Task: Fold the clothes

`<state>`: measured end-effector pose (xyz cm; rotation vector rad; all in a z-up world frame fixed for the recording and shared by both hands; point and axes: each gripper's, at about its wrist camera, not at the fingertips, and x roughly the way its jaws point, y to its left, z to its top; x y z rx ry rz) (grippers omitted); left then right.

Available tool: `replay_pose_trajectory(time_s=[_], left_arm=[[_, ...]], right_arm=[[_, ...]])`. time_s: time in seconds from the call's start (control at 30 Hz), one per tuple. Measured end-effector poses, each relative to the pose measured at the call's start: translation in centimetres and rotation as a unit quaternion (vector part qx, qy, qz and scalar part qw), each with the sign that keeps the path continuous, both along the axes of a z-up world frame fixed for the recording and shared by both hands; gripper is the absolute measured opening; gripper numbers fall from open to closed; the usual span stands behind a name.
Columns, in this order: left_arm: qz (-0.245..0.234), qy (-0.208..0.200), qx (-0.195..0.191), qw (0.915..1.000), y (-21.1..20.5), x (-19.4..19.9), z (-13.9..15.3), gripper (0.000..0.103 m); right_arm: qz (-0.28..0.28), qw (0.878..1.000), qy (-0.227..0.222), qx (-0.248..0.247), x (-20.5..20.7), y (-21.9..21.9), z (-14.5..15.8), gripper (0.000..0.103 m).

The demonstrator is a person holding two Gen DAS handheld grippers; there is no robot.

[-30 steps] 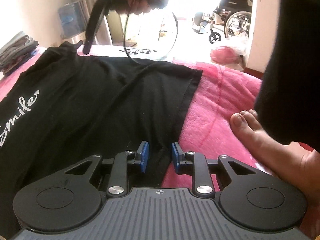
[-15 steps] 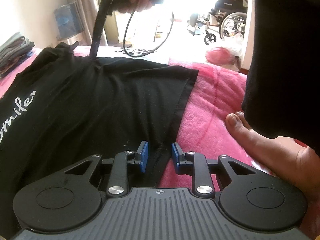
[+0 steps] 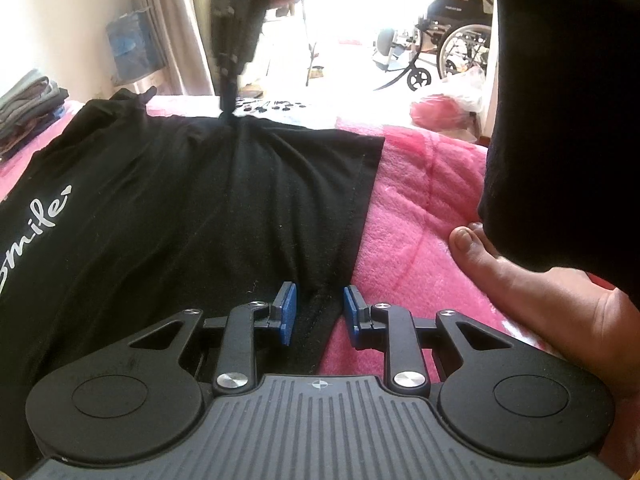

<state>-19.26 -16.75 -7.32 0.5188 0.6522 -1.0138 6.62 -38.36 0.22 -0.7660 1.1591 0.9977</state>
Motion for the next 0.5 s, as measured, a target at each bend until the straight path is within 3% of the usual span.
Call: replay_pose_trajectory(time_s=[0.1,0.2,0.27,0.33,0.4,0.5], left_arm=[[0.0,-0.007,0.002,1.0,-0.1,-0.2,0.0,0.024],[-0.001,-0.014,0.005,0.9999,-0.1,-0.5,0.0,0.024],[-0.005,-0.023,0.008,0.9997,-0.2,-0.9,-0.1,0.024],[-0.008,-0.032,0.011,0.9994,-0.2,-1.2,-0.1,0.024],[-0.014,-0.041,0.014,0.999,-0.3,-1.6,-0.3,0.024],[-0.015,-0.042,0.013,0.9989,-0.3,-1.8,-0.3,0.024]], right_arm=[[0.079,0.996,0.034,0.031,-0.9,4.4,0.7,0.0],[0.157,0.983,0.092,0.037,-1.2,9.9,-2.0,0.0],[0.179,0.978,0.1,0.039,-1.1,11.9,-4.4,0.0],[0.147,0.984,0.082,0.054,0.2,12.4,-5.5,0.0],[0.069,0.994,0.037,0.08,2.7,11.4,-4.6,0.0],[-0.027,0.994,-0.021,0.108,5.6,10.3,-3.4,0.0]])
